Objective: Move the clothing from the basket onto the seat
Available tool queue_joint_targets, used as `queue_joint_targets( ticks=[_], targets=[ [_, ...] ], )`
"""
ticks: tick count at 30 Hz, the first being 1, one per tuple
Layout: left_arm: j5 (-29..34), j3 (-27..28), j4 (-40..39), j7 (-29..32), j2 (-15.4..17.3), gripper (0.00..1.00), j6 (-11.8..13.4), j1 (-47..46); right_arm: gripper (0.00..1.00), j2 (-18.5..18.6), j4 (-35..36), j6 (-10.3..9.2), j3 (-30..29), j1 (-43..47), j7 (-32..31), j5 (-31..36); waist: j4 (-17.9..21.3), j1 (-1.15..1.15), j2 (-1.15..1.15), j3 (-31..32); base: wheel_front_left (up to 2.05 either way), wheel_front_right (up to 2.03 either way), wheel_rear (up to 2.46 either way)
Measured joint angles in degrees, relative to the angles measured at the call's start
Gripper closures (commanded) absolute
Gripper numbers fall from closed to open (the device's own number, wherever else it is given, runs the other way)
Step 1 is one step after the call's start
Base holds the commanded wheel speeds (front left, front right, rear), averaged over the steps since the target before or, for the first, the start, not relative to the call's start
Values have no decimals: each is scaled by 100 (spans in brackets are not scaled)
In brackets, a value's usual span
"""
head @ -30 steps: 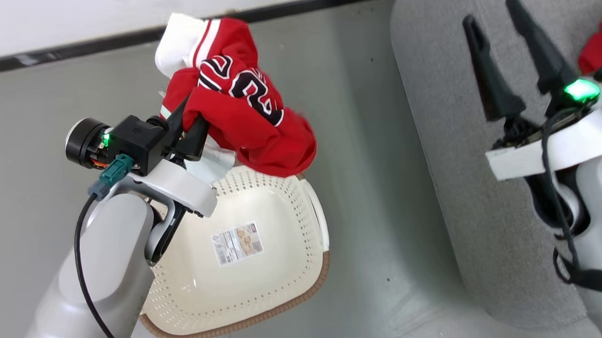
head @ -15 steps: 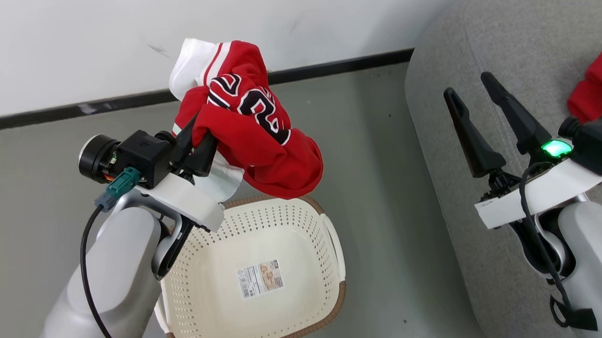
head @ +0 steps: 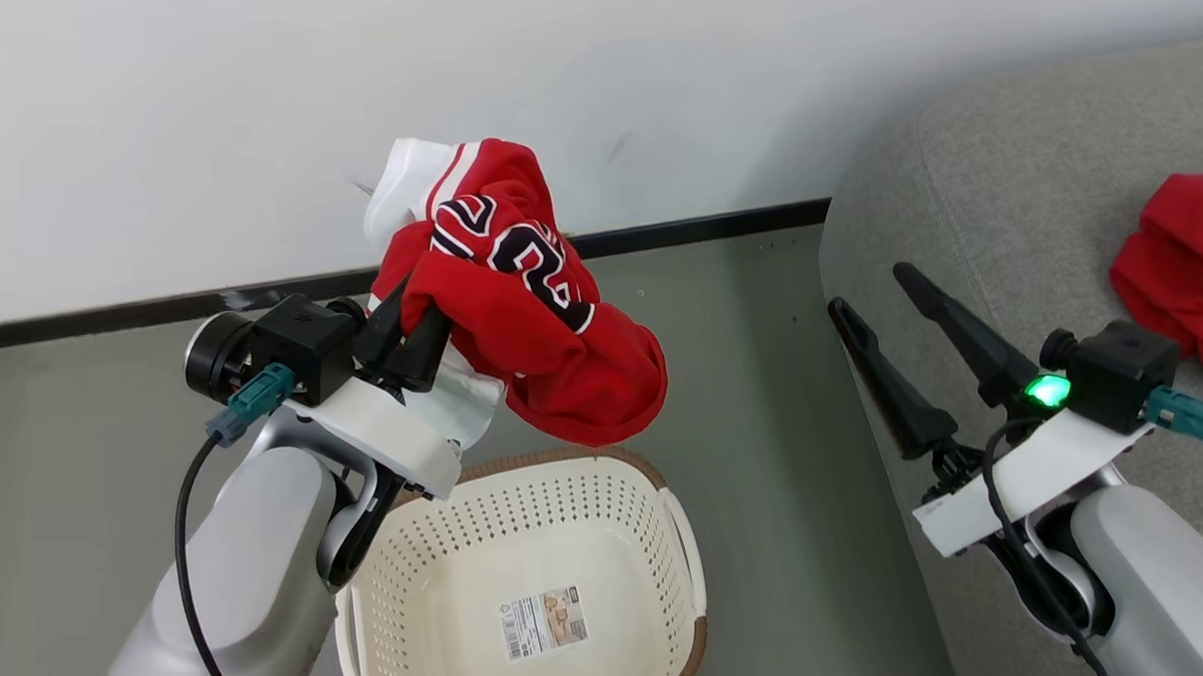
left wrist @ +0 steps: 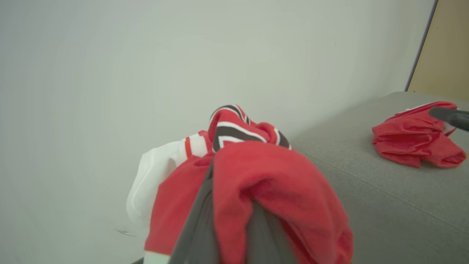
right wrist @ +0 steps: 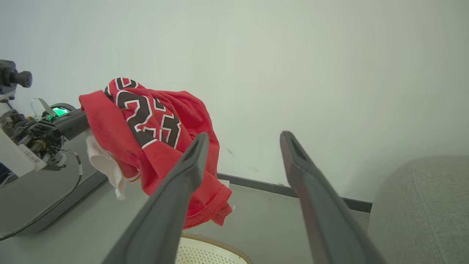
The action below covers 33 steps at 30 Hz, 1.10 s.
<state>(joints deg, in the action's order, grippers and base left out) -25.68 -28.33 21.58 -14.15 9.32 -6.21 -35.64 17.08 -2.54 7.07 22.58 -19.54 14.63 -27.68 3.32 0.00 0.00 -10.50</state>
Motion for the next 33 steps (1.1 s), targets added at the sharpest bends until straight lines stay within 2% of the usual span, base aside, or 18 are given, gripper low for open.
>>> queue_joint_targets(
  ticks=[13, 23, 33],
  targets=[
    [-112, -124, 42, 156, -14, 100, -8, 225, 0, 168, -4, 0, 359, 278, 0, -118, -88, 0, 0, 454, 0, 0, 0],
    [-209, -305, -3, 286, -98, 100, -49, 234, 0, 407, -71, 1, 1361, 232, 0, -58, -185, 0, 0, 623, 0, 0, 0],
    [-216, -611, -199, 357, -274, 100, -56, 236, 0, 512, -591, 1, 2192, -441, 0, 197, -398, 0, 0, 679, 0, 0, 0]
  ],
)
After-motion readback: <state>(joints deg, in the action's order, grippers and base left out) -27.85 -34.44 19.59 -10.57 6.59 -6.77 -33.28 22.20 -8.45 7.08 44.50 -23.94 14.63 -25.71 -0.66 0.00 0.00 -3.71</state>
